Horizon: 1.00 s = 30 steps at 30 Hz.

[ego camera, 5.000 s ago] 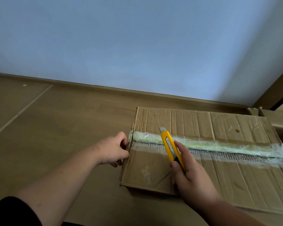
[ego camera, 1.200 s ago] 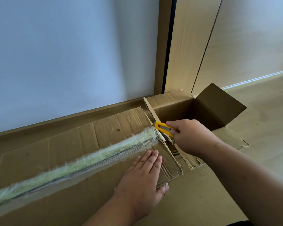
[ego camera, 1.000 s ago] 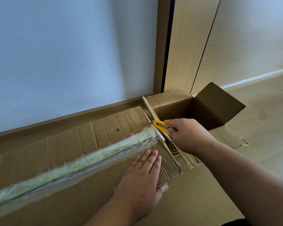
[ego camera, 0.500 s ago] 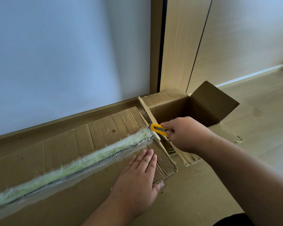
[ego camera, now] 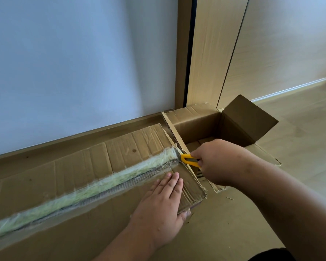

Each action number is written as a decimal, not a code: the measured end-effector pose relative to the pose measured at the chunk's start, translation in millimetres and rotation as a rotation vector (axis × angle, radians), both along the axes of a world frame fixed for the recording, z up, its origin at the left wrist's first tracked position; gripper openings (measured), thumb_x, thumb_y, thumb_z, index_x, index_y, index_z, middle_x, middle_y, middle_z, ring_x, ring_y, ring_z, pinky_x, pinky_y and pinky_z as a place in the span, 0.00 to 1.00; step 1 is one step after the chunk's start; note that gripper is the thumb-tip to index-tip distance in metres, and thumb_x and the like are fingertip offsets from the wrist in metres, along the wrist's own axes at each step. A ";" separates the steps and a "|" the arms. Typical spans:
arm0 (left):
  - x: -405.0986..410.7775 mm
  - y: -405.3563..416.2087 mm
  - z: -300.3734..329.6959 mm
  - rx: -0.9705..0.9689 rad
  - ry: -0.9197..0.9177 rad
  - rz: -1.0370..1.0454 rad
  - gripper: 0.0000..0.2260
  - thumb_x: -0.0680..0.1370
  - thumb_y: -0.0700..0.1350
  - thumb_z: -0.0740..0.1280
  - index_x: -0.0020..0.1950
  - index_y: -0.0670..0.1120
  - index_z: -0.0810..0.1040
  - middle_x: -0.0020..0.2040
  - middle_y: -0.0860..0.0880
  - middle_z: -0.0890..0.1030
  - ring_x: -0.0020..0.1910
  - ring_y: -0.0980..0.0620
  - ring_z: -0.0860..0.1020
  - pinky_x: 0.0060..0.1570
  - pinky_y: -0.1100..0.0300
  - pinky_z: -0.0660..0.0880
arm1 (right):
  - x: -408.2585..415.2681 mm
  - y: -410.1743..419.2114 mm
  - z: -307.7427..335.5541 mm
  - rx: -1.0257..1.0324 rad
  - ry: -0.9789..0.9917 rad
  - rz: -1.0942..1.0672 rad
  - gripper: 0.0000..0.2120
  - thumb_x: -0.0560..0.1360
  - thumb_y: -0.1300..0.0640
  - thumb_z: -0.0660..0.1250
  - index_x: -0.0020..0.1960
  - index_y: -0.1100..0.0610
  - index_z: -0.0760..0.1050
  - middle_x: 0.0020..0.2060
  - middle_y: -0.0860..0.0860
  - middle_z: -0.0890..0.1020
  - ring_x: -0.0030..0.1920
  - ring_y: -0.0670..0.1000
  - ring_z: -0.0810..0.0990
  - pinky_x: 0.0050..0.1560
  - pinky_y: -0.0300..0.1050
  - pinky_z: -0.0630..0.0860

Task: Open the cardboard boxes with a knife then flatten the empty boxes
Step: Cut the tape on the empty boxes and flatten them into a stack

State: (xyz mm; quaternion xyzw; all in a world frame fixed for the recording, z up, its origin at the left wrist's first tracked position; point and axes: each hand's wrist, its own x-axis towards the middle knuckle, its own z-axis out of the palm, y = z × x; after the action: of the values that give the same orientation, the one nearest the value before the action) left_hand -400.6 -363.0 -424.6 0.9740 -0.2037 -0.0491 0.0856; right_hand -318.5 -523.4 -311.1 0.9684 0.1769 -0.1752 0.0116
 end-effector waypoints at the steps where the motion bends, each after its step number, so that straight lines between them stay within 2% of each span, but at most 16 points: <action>1: -0.4 -0.3 1.9 0.009 0.017 -0.004 0.36 0.78 0.64 0.45 0.80 0.48 0.39 0.77 0.54 0.33 0.78 0.54 0.33 0.76 0.56 0.35 | -0.8 -2.0 2.9 -0.002 0.012 0.004 0.17 0.80 0.58 0.60 0.68 0.52 0.75 0.48 0.48 0.80 0.48 0.48 0.78 0.50 0.39 0.76; 4: 0.6 -1.0 12.1 0.030 0.052 0.010 0.35 0.79 0.64 0.46 0.80 0.49 0.37 0.78 0.54 0.33 0.76 0.56 0.31 0.69 0.61 0.29 | -5.9 -7.2 9.2 -0.024 0.033 0.027 0.20 0.81 0.58 0.60 0.72 0.50 0.72 0.50 0.47 0.77 0.47 0.47 0.73 0.45 0.37 0.70; 7: -0.4 -1.1 13.1 0.031 0.046 0.022 0.35 0.81 0.64 0.48 0.80 0.49 0.37 0.79 0.53 0.33 0.75 0.56 0.31 0.67 0.61 0.28 | -9.7 -9.9 9.3 -0.007 0.031 0.012 0.19 0.81 0.58 0.59 0.71 0.49 0.73 0.49 0.47 0.78 0.47 0.47 0.73 0.39 0.35 0.69; 9: -1.7 -1.1 11.3 0.018 0.030 0.046 0.36 0.79 0.64 0.47 0.80 0.48 0.39 0.79 0.53 0.35 0.76 0.54 0.32 0.67 0.60 0.28 | -10.8 -11.0 9.6 0.026 0.046 -0.030 0.18 0.80 0.57 0.60 0.69 0.49 0.74 0.48 0.47 0.78 0.46 0.46 0.75 0.39 0.34 0.69; 10: -1.1 -0.4 7.8 0.026 0.000 0.054 0.35 0.79 0.64 0.48 0.81 0.47 0.43 0.80 0.52 0.39 0.77 0.53 0.36 0.69 0.58 0.31 | -11.2 -12.1 11.0 0.041 0.050 -0.051 0.18 0.80 0.57 0.61 0.69 0.49 0.74 0.48 0.47 0.78 0.47 0.46 0.75 0.40 0.34 0.70; 12: -2.2 1.9 8.7 0.062 0.008 0.057 0.33 0.78 0.64 0.52 0.79 0.46 0.61 0.80 0.47 0.58 0.78 0.50 0.53 0.73 0.52 0.49 | -11.6 -15.1 15.5 0.070 0.041 -0.074 0.17 0.81 0.57 0.61 0.68 0.49 0.74 0.48 0.46 0.78 0.48 0.46 0.75 0.43 0.35 0.72; 13: -3.2 2.3 6.9 0.071 -0.008 0.057 0.34 0.77 0.64 0.53 0.76 0.45 0.66 0.78 0.47 0.64 0.76 0.50 0.59 0.71 0.51 0.55 | -11.5 -16.6 17.8 0.081 0.033 -0.078 0.17 0.81 0.58 0.61 0.68 0.48 0.74 0.48 0.46 0.77 0.48 0.46 0.75 0.44 0.36 0.73; 16: -5.4 2.3 -2.6 0.049 -0.016 0.032 0.34 0.77 0.64 0.52 0.77 0.45 0.65 0.77 0.47 0.64 0.77 0.48 0.61 0.71 0.50 0.56 | -9.4 -21.1 19.7 0.107 0.012 -0.098 0.17 0.81 0.57 0.60 0.68 0.46 0.73 0.43 0.42 0.75 0.44 0.45 0.75 0.48 0.38 0.77; 18: -6.1 1.4 -2.3 0.076 -0.049 0.020 0.33 0.76 0.64 0.54 0.73 0.45 0.71 0.74 0.47 0.71 0.73 0.48 0.68 0.68 0.51 0.64 | -5.5 -23.2 18.1 0.132 -0.003 -0.117 0.17 0.81 0.56 0.61 0.68 0.44 0.73 0.41 0.40 0.73 0.42 0.45 0.74 0.48 0.39 0.78; 20: -6.4 0.7 -2.6 0.103 -0.059 0.021 0.32 0.74 0.64 0.55 0.70 0.46 0.75 0.71 0.48 0.75 0.70 0.48 0.73 0.65 0.53 0.69 | -1.7 -25.5 15.3 0.153 0.019 -0.126 0.18 0.81 0.57 0.61 0.69 0.43 0.73 0.43 0.40 0.74 0.43 0.45 0.75 0.49 0.39 0.79; 23: -6.9 1.0 -4.0 0.116 -0.098 0.019 0.32 0.74 0.64 0.55 0.69 0.46 0.76 0.70 0.48 0.76 0.69 0.49 0.74 0.65 0.53 0.68 | 3.2 -29.9 11.7 0.198 0.073 -0.149 0.18 0.81 0.58 0.61 0.69 0.43 0.73 0.45 0.41 0.74 0.44 0.44 0.74 0.49 0.39 0.77; 26: -7.2 1.4 -4.6 0.137 -0.134 0.031 0.32 0.74 0.64 0.54 0.69 0.46 0.77 0.69 0.48 0.76 0.69 0.49 0.74 0.65 0.52 0.69 | 6.9 -36.7 9.3 0.234 0.113 -0.174 0.18 0.81 0.59 0.62 0.68 0.45 0.73 0.45 0.42 0.75 0.44 0.43 0.75 0.47 0.37 0.76; 30: -7.0 1.4 -4.5 0.152 -0.146 0.033 0.32 0.74 0.64 0.54 0.68 0.46 0.77 0.69 0.48 0.77 0.69 0.49 0.75 0.65 0.53 0.69 | 9.4 -45.5 7.9 0.263 0.133 -0.181 0.16 0.82 0.58 0.62 0.68 0.46 0.74 0.40 0.39 0.73 0.40 0.41 0.73 0.39 0.32 0.71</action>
State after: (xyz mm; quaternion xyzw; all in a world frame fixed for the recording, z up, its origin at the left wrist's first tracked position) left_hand -407.6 -361.5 -429.1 0.9819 -0.1891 0.0082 -0.0027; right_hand -309.1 -568.9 -303.2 0.9599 0.1107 -0.2144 -0.1429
